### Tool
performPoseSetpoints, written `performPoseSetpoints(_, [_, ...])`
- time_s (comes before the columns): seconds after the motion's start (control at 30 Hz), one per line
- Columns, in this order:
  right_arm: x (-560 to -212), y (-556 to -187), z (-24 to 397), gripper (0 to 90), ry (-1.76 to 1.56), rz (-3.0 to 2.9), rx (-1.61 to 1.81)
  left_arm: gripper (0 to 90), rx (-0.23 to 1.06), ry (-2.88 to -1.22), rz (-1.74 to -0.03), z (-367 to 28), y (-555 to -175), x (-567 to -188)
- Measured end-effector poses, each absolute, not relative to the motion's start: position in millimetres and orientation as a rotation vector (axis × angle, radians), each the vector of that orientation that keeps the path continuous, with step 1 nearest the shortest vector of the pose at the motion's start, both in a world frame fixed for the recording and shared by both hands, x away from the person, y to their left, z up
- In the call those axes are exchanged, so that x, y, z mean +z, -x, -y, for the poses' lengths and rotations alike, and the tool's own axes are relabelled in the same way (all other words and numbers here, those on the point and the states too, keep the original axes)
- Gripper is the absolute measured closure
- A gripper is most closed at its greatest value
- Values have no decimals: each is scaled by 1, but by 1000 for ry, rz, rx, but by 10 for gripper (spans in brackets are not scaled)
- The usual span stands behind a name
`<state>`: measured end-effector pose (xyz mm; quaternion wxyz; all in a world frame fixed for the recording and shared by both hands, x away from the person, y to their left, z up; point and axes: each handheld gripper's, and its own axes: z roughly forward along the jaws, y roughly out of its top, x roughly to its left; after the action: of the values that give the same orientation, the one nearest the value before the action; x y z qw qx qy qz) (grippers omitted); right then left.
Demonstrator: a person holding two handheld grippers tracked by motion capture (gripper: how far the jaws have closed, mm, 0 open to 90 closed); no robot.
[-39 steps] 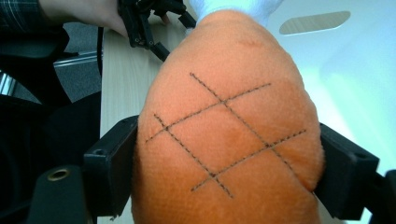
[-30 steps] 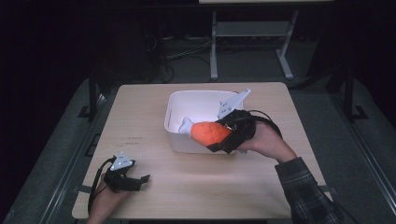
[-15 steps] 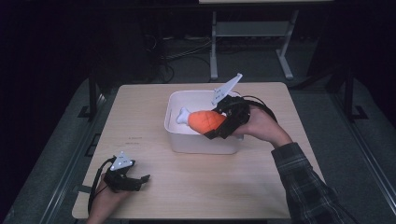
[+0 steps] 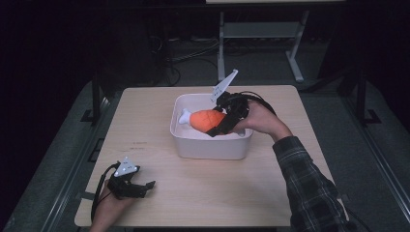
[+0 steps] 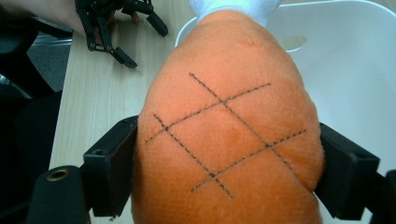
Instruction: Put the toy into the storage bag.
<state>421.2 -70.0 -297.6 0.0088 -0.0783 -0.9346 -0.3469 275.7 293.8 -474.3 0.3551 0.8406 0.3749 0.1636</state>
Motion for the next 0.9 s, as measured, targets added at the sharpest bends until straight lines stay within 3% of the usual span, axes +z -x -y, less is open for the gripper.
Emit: performPoseSetpoints(0.9, [-315, -439, 59, 151, 221, 2913, -977, 132, 423, -2172, -969, -294, -276, -474])
